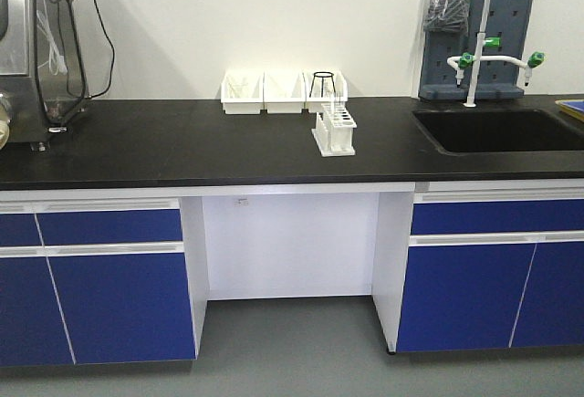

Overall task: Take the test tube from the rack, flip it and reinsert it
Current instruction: 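Drive the base toward the white test-tube rack on the bench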

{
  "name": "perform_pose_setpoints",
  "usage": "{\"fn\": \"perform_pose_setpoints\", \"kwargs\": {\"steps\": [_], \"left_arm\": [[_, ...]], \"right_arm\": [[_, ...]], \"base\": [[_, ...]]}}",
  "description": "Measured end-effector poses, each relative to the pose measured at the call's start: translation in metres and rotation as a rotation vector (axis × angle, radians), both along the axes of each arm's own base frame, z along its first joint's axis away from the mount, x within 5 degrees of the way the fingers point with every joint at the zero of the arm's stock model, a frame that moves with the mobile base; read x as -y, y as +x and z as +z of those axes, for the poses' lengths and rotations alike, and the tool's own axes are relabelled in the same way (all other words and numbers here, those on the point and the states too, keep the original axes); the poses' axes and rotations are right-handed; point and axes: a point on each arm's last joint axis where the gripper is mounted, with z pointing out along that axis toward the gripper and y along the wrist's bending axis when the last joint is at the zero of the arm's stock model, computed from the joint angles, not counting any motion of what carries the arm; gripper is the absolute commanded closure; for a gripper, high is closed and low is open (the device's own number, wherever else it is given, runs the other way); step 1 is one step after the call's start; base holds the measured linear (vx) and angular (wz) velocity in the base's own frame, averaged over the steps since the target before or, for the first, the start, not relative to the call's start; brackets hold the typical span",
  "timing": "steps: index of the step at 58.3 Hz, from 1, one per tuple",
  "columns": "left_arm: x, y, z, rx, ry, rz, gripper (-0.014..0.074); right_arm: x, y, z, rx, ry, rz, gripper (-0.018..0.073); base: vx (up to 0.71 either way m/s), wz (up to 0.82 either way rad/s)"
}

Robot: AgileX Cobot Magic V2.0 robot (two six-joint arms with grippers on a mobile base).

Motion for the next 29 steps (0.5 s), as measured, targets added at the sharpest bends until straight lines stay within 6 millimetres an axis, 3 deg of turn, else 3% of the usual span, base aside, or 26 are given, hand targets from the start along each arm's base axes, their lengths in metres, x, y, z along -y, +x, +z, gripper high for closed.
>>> {"fn": "perform_pose_setpoints", "kwargs": {"steps": [29], "left_arm": [[0.0, 0.0, 0.0, 0.0, 0.0, 0.0, 0.0603]], "right_arm": [[0.0, 0.0, 0.0, 0.0, 0.0, 0.0, 0.0568]], "base": [[0.0, 0.0]]}}
